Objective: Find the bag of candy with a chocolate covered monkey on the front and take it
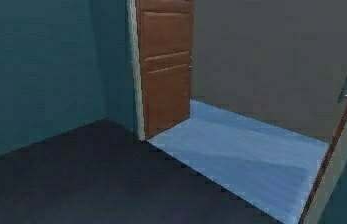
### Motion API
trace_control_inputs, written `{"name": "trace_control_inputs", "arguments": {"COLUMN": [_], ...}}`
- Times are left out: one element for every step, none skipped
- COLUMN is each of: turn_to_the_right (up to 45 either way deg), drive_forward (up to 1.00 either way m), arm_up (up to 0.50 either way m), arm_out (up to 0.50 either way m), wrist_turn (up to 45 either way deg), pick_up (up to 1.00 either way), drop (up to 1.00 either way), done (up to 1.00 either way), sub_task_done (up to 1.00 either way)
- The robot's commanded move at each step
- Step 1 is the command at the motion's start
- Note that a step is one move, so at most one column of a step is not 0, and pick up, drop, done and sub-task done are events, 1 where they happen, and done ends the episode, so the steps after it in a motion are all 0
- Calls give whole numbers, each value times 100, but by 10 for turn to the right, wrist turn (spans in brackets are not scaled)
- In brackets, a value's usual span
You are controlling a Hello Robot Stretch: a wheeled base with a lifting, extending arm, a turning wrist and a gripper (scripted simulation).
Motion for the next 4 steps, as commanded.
{"name": "trace_control_inputs", "arguments": {"turn_to_the_right": [0,90,0,390], "drive_forward": [100,0,20,0], "arm_up": [0,0,0,0], "arm_out": [0,0,0,0], "wrist_turn": [0,0,0,0], "pick_up": [0,0,0,0], "drop": [0,0,0,0], "done": [0,0,0,0], "sub_task_done": [0,0,0,0]}}
